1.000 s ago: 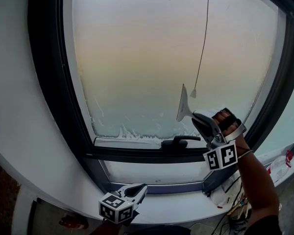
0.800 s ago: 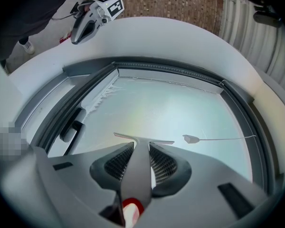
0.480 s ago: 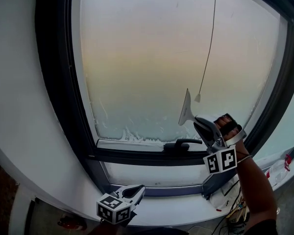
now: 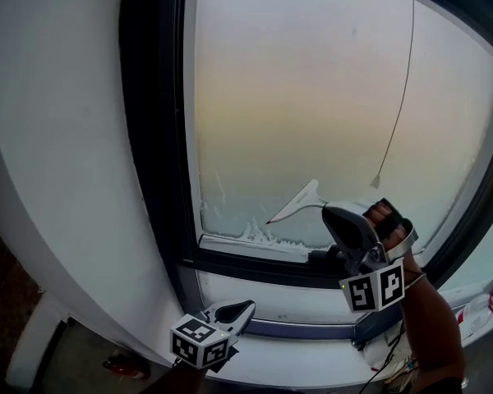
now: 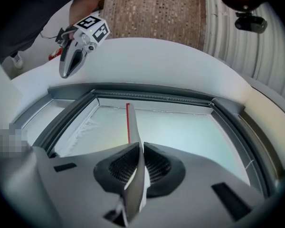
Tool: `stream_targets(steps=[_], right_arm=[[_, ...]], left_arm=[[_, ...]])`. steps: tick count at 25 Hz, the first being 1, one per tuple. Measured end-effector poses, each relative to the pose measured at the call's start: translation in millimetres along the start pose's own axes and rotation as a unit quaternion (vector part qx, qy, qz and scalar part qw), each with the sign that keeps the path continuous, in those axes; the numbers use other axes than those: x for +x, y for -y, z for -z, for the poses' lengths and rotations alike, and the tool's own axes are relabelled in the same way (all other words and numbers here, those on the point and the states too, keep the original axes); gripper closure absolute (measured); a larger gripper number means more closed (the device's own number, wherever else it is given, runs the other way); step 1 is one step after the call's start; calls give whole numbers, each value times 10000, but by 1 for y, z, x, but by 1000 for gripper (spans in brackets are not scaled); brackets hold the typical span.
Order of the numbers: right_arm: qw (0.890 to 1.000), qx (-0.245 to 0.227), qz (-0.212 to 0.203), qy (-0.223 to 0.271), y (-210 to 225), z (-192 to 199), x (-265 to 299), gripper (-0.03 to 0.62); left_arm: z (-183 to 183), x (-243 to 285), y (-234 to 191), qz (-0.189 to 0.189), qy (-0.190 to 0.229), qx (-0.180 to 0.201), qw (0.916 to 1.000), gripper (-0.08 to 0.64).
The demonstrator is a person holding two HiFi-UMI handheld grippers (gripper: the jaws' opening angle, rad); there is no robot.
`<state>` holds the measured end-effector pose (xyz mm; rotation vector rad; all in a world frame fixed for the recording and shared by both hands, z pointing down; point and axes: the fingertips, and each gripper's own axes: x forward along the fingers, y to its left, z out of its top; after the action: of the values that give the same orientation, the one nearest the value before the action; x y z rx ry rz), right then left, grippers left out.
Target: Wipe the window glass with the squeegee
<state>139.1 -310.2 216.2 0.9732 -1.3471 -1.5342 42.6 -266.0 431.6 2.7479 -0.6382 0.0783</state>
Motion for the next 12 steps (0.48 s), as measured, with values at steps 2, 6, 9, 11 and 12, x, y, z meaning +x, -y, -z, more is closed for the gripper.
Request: stream_targets(steps=[2,6,9,11,12], right_arm=[[9998,134,-55,144,3,-10,17,571],[9990,-249,-4,379,3,-35,37,571],[9929,-956,377,600,20,-64,47,571],[9854,-1385,623,773,34,-83,62,571],[9814,-1557,718,860,41,-92,73,571]], left_arm=[[-4,-4,-5,-44,63,18,10000,560],[-5,-13,-9,-122,168,-32,9998,560],[1,-23,-15,-227,175,-112,9995,560],[2,-29,-21,-331,182,-173,9991,560],[3,-32,-24,-377,189,-189,9989,560]])
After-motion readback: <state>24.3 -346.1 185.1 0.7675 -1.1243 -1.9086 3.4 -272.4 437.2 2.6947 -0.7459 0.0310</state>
